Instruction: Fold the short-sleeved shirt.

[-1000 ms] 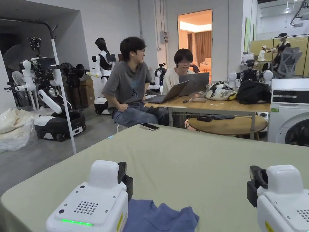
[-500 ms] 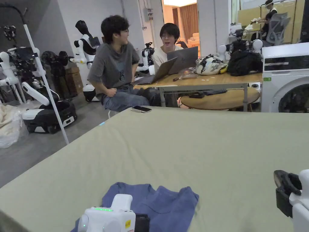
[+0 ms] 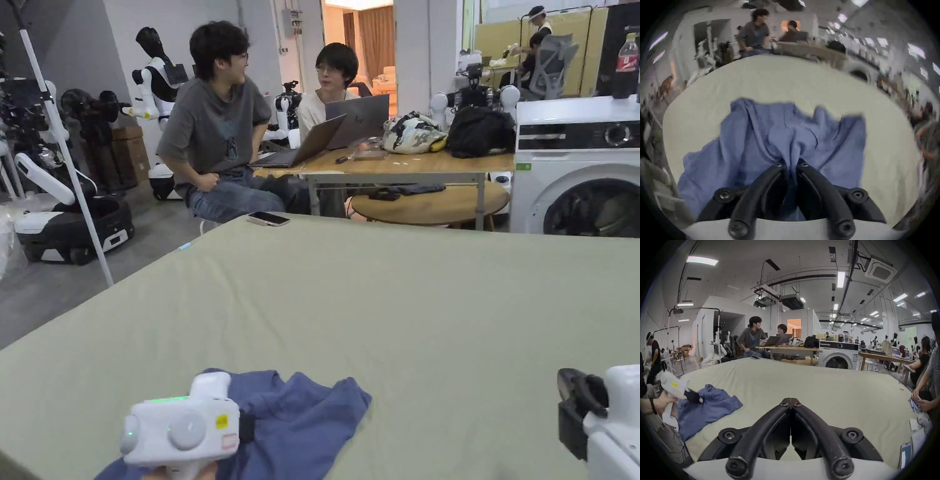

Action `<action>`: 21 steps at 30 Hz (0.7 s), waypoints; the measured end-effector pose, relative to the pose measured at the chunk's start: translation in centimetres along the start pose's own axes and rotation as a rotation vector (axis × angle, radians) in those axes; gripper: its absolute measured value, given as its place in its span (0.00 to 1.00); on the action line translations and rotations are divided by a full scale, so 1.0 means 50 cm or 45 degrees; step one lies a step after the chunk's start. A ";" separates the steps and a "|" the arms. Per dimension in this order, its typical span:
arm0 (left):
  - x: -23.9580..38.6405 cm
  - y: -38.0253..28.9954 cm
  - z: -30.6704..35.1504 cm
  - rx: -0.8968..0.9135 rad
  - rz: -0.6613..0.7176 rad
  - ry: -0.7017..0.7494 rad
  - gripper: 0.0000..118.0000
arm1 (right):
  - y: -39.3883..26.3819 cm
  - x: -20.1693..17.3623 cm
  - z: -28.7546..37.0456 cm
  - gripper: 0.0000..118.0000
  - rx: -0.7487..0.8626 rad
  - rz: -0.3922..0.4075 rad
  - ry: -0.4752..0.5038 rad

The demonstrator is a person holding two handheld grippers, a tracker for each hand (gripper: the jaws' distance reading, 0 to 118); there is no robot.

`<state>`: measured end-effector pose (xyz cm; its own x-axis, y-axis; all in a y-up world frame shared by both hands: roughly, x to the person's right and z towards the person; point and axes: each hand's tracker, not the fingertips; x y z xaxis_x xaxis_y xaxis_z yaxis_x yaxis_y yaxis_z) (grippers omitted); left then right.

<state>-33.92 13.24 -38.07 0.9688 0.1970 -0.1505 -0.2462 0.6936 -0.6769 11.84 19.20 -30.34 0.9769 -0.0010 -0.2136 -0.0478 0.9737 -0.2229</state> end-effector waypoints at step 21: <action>0.434 0.393 0.164 0.508 -0.742 0.076 0.03 | 0.003 0.174 0.035 0.00 -0.029 -0.200 -0.163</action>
<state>-17.97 36.84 -48.72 0.9432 -0.3141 0.1086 0.3321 0.8778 -0.3453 20.68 19.74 -30.58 0.9912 -0.1220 -0.0521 0.1040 0.9585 -0.2655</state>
